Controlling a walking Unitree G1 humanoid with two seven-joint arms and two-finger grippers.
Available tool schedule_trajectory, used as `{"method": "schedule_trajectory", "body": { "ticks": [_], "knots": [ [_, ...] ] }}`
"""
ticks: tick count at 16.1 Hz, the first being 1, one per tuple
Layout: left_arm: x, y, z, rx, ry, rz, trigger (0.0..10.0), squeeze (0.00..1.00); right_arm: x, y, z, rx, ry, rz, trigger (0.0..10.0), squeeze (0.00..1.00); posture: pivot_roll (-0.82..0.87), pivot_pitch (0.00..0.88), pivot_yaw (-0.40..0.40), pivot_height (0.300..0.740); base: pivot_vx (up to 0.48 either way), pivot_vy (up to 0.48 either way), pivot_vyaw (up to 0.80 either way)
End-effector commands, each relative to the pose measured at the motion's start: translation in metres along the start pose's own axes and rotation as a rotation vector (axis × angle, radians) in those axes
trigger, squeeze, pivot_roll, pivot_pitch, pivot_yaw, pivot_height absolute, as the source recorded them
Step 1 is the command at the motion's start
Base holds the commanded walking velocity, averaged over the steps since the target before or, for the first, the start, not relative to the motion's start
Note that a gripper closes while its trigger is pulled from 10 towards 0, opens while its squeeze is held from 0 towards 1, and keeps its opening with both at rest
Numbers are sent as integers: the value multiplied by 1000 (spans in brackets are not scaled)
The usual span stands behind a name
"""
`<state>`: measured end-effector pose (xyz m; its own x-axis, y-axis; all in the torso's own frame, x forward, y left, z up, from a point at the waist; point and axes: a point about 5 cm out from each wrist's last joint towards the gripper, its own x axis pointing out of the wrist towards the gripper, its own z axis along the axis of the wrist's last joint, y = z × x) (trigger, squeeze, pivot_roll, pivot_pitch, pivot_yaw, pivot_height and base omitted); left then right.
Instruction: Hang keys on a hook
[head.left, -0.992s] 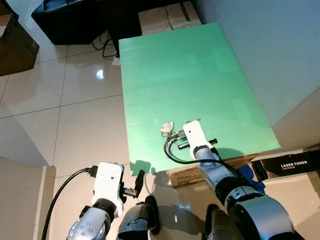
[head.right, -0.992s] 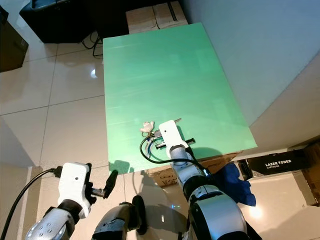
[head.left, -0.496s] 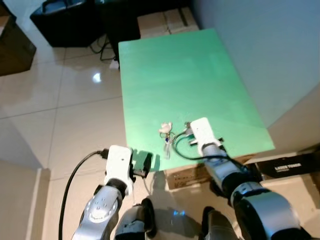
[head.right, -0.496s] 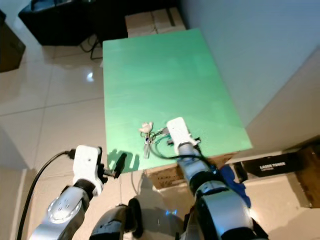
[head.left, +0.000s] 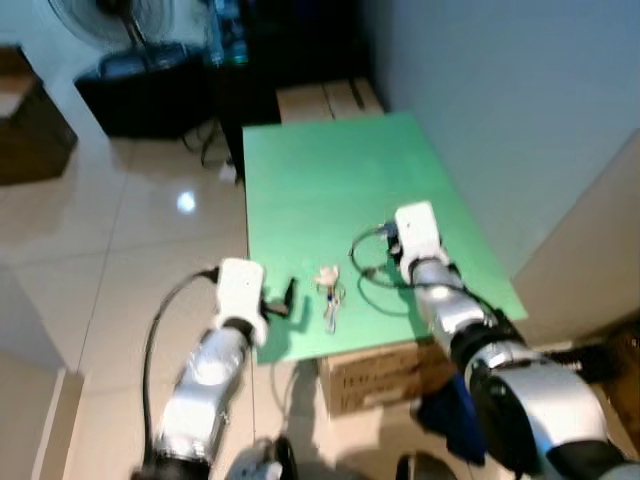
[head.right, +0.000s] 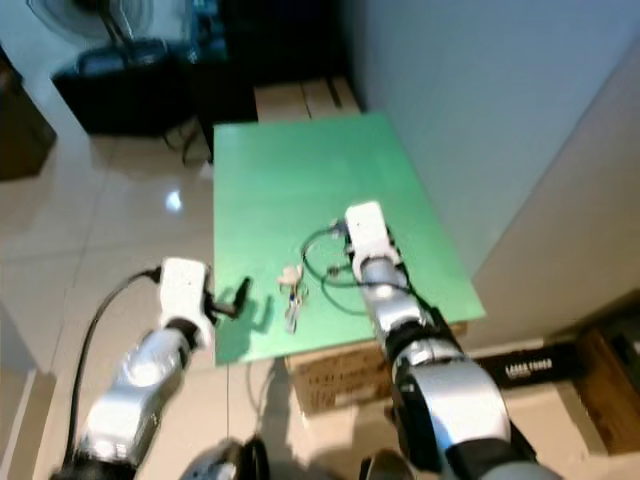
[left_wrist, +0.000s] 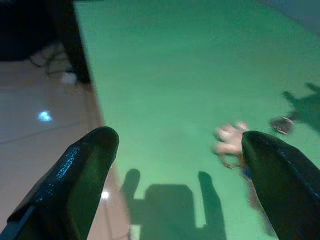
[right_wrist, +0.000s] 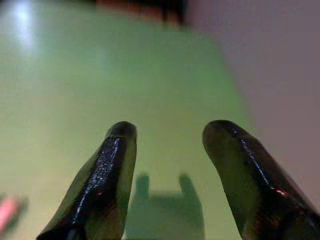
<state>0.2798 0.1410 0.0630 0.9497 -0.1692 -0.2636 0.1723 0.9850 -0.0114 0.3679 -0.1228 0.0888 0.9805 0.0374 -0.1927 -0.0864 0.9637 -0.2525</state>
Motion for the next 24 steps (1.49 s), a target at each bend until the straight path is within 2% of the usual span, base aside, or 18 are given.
{"method": "schedule_trajectory", "body": {
  "ticks": [1, 3, 6, 7, 8, 9, 12, 13, 15, 16, 18, 20, 21, 24],
  "knots": [
    [5, 19, -1, -28, 0, 43, 10000, 0, 3, -9, 18, 27, -98, -10, 10000, 1000, -107, 0, 84, 740, 0, 0, 0],
    [15, 32, 9, -50, -23, 42, 10000, 0, -1, -35, 20, 91, -179, -58, 10000, 1000, -124, 0, 96, 740, 0, 0, 0],
    [21, 40, 14, -71, -32, 57, 10000, 0, -10, -50, 8, 122, -197, -101, 10000, 1000, -128, 0, 105, 740, 0, 0, 0],
    [22, 45, 19, -61, -58, 64, 10000, 0, -22, -52, -8, 131, -198, -121, 10000, 1000, -135, 0, 109, 740, 0, 0, 0],
    [23, 47, 21, -60, -75, 66, 10000, 0, -28, -53, -14, 140, -199, -128, 10000, 1000, -141, 0, 106, 740, 0, 0, 0],
    [22, 52, 32, -90, -143, 71, 10000, 0, -47, -49, -30, 139, -219, -148, 10000, 1000, -155, 0, 105, 740, 0, 0, 0],
    [16, 55, 38, -173, -223, 65, 10000, 0, -67, -35, -46, 129, -233, -150, 10000, 1000, -175, 0, 113, 740, 0, 0, 0],
    [4, 55, 34, -204, -247, 72, 10000, 0, -77, -30, -50, 113, -249, -132, 10000, 1000, -186, 0, 120, 740, 0, 0, 0],
    [-5, 48, 20, -203, -220, 55, 10000, 0, -82, -25, -54, 126, -244, -112, 10000, 1000, -184, 0, 127, 740, 0, 0, 0],
    [-10, 40, 5, -209, -183, 36, 10000, 0, -86, -19, -56, 123, -233, -93, 10000, 1000, -182, 0, 129, 740, 0, 0, 0],
    [-12, 38, 1, -234, -196, 47, 10000, 0, -90, -17, -53, 110, -245, -98, 10000, 1000, -182, 0, 130, 740, 0, 0, 0],
    [-16, 41, -2, -208, -182, 61, 10000, 0, -93, -15, -52, 78, -236, -78, 10000, 1000, -180, 0, 131, 740, 0, 0, 0],
    [-15, 41, 1, -182, -181, 58, 10000, 0, -92, -14, -52, 59, -228, -88, 10000, 0, -179, 0, 131, 740, 0, 0, 0],
    [-12, 41, 5, -177, -185, 59, 10000, 0, -90, -13, -41, 47, -260, -87, 10000, 0, -179, 0, 133, 740, 0, 0, 0]
  ]
}}
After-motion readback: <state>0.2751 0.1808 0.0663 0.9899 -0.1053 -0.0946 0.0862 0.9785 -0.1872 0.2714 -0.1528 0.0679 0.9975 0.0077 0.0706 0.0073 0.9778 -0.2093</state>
